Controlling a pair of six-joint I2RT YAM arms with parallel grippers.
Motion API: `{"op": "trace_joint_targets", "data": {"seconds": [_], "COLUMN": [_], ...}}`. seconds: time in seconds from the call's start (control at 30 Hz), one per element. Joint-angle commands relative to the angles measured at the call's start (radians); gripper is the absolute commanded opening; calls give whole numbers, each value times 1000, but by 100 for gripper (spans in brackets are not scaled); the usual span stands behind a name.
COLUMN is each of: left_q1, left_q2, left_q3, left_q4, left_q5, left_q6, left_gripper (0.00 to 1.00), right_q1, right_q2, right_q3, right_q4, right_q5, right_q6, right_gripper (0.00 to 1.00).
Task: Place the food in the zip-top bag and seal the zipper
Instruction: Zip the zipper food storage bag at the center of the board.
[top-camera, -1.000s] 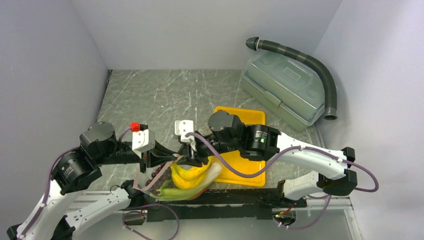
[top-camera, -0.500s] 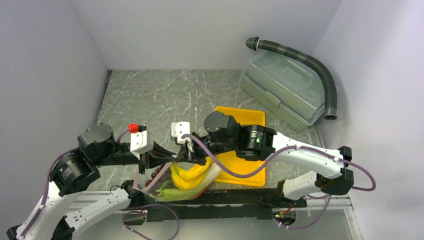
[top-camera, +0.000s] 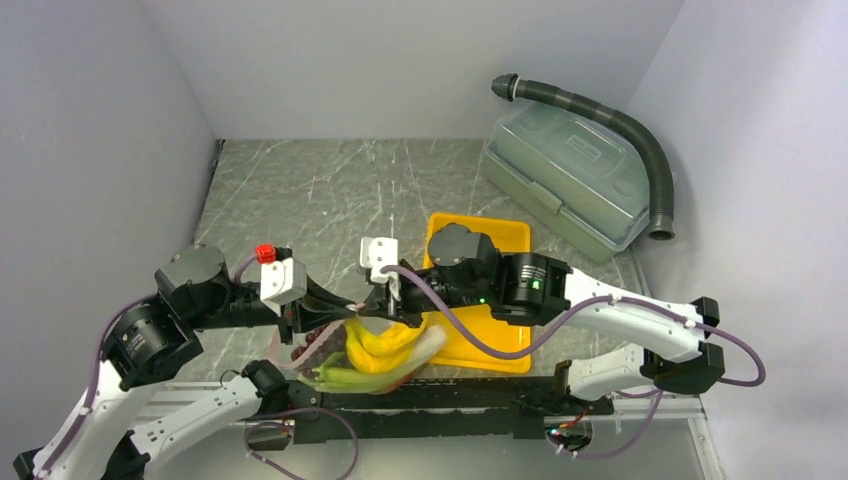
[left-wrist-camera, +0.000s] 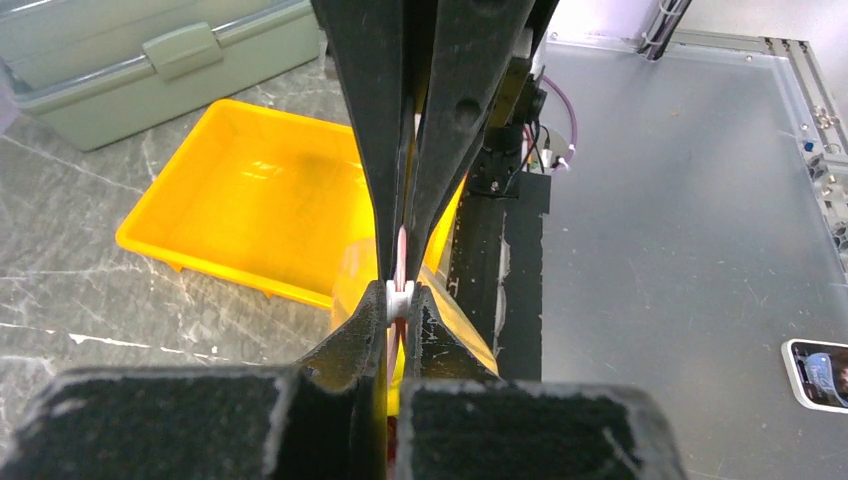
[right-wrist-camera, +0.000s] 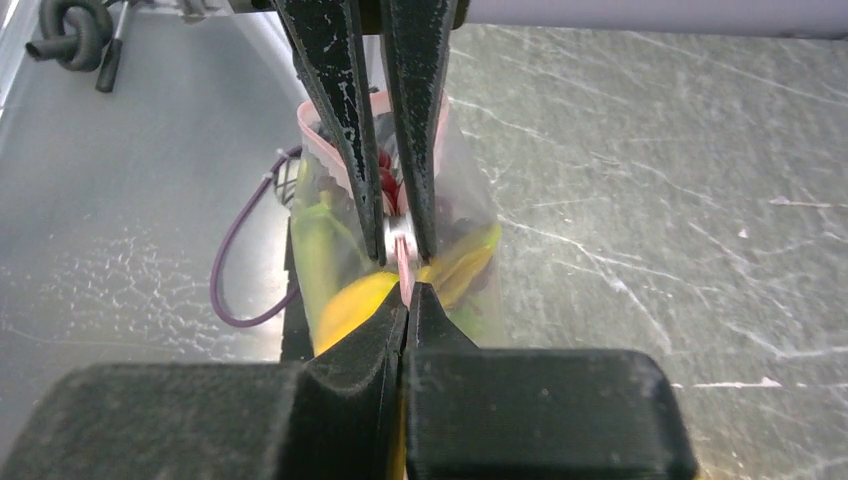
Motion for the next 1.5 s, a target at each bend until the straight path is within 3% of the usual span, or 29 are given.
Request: {"op": "trace_joint_targets", "data": {"seconds": [0.0, 0.43, 1.47], "left_q1": [-1, -1, -1], "left_q2": [-10, -22, -31], "left_q3": [28, 42, 16], "left_q4": [-22, -58, -59], "left_q5": [-14, -38, -49], "left_q6": [-6, 1, -9], "left_gripper": [0, 0, 0], "right_q1": [-5, -5, -5], "right_q2": [-127, -201, -388], "right_q3": [29, 21, -191], "right_q4": [126, 187, 425], "right_q5": [104, 316, 879], "right_q6": [16, 8, -23], "right_gripper": [0, 0, 0]}}
